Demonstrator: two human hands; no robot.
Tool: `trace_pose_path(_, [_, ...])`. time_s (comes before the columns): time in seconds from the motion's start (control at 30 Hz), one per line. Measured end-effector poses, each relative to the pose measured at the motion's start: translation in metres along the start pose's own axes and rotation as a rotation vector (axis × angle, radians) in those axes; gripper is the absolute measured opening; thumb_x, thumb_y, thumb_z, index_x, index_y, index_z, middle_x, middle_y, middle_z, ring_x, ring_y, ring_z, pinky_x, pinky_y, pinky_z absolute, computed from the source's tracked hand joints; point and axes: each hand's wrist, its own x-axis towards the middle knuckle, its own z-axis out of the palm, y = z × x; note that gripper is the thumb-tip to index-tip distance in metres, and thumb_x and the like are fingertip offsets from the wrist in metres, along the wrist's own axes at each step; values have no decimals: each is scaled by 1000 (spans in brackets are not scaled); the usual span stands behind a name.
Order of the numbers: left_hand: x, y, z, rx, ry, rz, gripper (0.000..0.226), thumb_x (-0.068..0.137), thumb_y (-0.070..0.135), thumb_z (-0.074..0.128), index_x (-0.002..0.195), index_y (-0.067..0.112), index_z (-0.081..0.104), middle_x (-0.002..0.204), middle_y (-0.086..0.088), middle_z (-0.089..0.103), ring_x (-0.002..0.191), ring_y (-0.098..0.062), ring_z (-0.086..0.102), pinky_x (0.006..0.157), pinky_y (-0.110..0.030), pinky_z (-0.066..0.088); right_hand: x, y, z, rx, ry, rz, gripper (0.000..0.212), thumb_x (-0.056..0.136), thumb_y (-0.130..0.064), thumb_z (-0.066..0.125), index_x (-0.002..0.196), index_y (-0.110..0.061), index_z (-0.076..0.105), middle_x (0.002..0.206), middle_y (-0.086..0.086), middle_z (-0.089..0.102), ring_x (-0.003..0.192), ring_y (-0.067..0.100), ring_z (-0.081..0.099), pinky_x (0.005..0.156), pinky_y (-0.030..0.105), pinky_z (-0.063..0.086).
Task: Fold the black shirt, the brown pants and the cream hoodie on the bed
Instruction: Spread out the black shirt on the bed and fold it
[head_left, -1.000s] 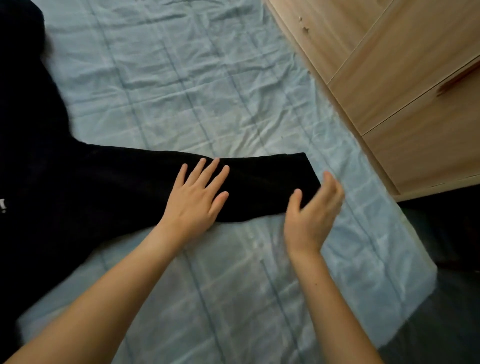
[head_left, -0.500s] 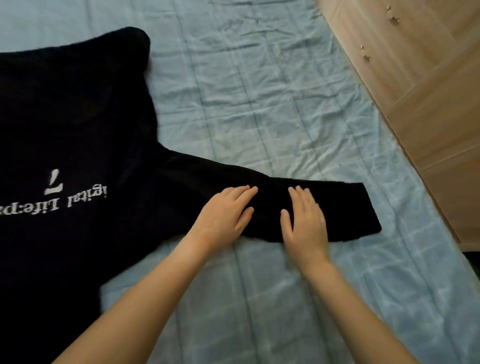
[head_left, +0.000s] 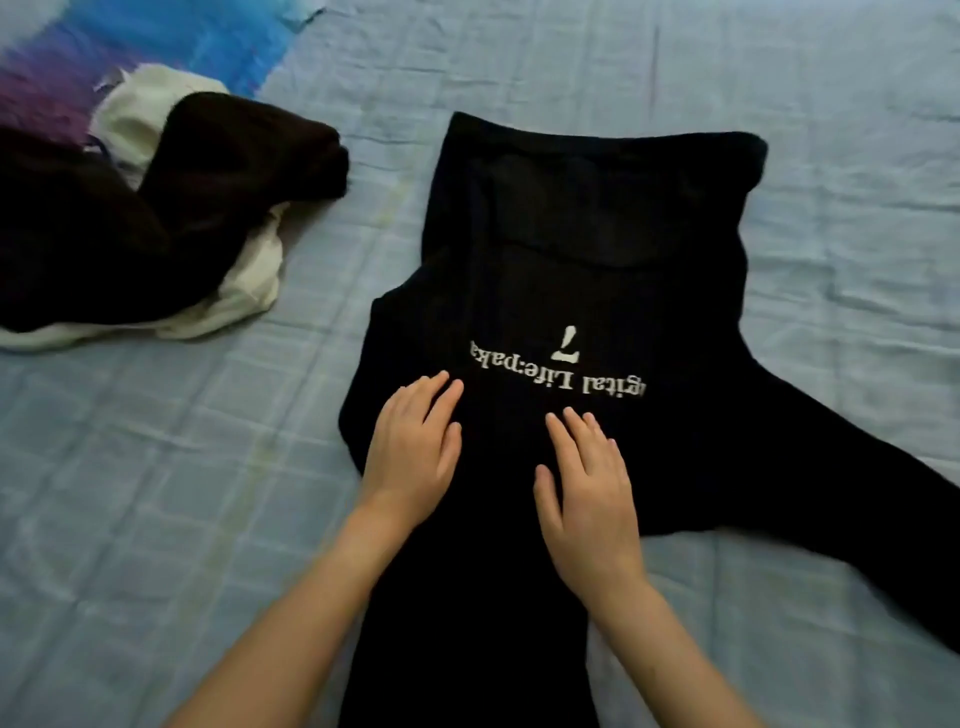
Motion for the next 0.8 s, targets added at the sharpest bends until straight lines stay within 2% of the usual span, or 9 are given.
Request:
trace_pose_path(0.1, [-7,-54,-7,17,33,-112,49,89,10,62,136,4,53,138,-18,53,126,-35,51,107,-50,39,17,-47,44,-1,-18,-33,53,100,-24,50,150,-13,37,157,4,34,150,18,19,123,40,16])
trace_pose_path(0.27, [3,-134,-1,-201,-37,-496,46,97,16,52,136,-7,46,133,-25,55,121,-40,48,106,-42,32,32,-79,118,-117,-92,-56,59,99,-36,32,155,-20,26,162,0,21,151,20,14,122,46,14])
trace_pose_path(0.37, [9,-147,0,-351,-53,-423,36,95,12,57,128,-3,57,124,-19,63,115,-35,55,101,-34,35,25,-66,137,-288,-173,-52,61,98,-40,24,156,-22,20,162,-1,16,151,22,17,121,49,18])
trace_pose_path(0.43, [14,-142,-4,-493,-74,-395,37,93,11,61,128,1,58,124,-16,64,114,-29,58,99,-32,40,25,-64,138,-279,-185,-33,60,97,-41,26,155,-24,21,162,-1,19,150,20,16,121,47,18])
trace_pose_path(0.53, [19,-130,-9,-672,-74,-495,37,87,8,67,124,7,63,119,-11,67,109,-24,62,96,-33,47,32,-76,129,-140,-164,9,53,101,-37,38,153,-24,33,159,-3,29,149,18,22,121,43,18])
trace_pose_path(0.6, [21,-121,-15,-744,11,-548,32,83,6,70,115,9,69,110,-7,70,100,-19,65,90,-29,50,45,-89,116,70,-64,84,45,100,-30,51,144,-22,47,146,-5,48,138,16,41,115,34,31])
trace_pose_path(0.67, [16,-106,-23,-801,86,-468,30,82,6,73,111,11,71,106,-2,71,94,-9,65,83,-19,51,68,-109,101,357,1,199,40,97,-31,59,136,-26,55,128,-10,59,115,7,58,99,20,43])
trace_pose_path(0.7, [13,-95,-26,-843,62,-391,31,82,8,73,113,13,71,107,1,71,94,-5,65,83,-17,50,82,-117,94,477,3,267,40,94,-33,63,133,-29,57,120,-10,62,103,4,62,90,16,46])
trace_pose_path(0.8, [6,-70,-32,-1028,-152,-232,37,85,7,67,122,15,67,117,5,70,107,-4,64,95,-21,49,112,-122,77,569,59,368,28,88,-22,71,115,-28,67,102,-6,68,88,2,67,77,14,49])
